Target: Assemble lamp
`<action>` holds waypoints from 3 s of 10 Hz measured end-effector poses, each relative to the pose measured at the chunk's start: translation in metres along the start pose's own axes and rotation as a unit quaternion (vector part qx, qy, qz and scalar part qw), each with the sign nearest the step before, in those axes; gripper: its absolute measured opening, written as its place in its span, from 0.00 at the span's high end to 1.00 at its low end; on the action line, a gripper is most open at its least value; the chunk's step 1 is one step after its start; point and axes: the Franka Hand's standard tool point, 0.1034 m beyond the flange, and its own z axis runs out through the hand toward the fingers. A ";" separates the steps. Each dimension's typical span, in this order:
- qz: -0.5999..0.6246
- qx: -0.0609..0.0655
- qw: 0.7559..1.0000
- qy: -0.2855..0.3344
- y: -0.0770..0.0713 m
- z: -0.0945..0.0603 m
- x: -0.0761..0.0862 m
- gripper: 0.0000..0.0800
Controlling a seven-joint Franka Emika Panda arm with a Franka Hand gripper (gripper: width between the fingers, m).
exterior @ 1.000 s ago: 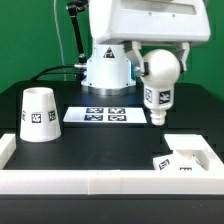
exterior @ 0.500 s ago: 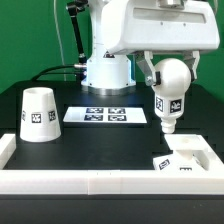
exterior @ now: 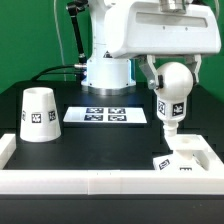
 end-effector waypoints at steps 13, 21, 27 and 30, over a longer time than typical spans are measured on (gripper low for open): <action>0.009 0.008 1.000 -0.001 -0.018 0.012 0.005 0.27; 0.007 0.008 1.000 -0.003 -0.026 0.020 -0.005 0.27; 0.008 0.008 1.000 -0.003 -0.026 0.021 -0.005 0.13; 0.008 0.008 1.000 -0.003 -0.026 0.021 -0.005 0.13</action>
Offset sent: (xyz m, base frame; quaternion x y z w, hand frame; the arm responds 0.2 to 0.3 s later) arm 0.0097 0.0137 -0.0032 -0.0001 0.0040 0.0111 0.9999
